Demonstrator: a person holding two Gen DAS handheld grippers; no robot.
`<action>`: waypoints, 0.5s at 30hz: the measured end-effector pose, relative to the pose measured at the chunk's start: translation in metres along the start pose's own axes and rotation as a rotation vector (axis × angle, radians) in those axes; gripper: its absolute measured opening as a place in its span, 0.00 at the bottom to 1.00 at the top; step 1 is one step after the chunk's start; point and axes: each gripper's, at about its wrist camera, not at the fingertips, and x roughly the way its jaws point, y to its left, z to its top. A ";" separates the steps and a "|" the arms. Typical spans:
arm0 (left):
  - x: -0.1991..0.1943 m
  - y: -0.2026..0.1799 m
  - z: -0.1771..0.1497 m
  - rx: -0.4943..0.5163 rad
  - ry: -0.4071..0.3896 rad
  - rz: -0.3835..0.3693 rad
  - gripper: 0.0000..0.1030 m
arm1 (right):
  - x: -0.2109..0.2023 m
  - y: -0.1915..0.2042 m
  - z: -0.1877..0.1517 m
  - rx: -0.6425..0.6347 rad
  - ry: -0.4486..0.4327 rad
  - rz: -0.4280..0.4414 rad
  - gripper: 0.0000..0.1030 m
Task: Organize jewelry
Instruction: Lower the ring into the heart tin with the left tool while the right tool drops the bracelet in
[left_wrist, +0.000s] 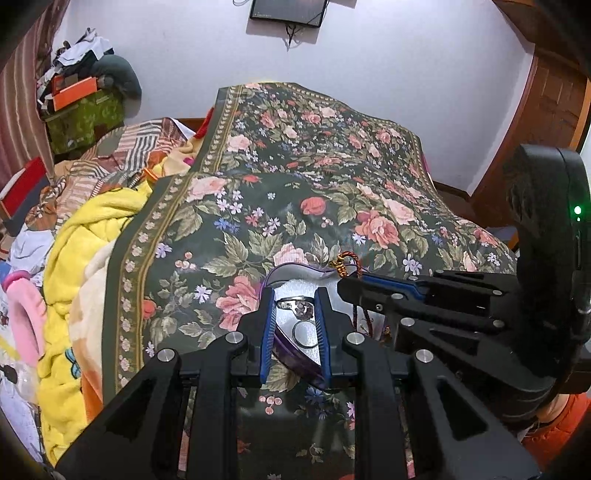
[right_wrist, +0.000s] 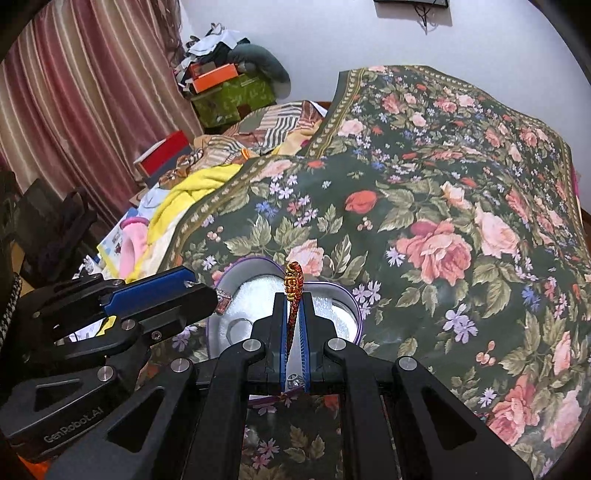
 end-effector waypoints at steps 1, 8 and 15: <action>0.002 0.000 0.000 -0.001 0.005 -0.002 0.19 | 0.001 -0.001 0.000 0.000 0.004 0.001 0.05; 0.009 -0.001 0.000 0.003 0.022 -0.016 0.19 | 0.003 0.002 -0.003 -0.019 0.009 -0.008 0.05; 0.006 0.000 0.001 -0.002 0.018 -0.014 0.19 | 0.005 -0.001 -0.004 -0.011 0.032 -0.008 0.07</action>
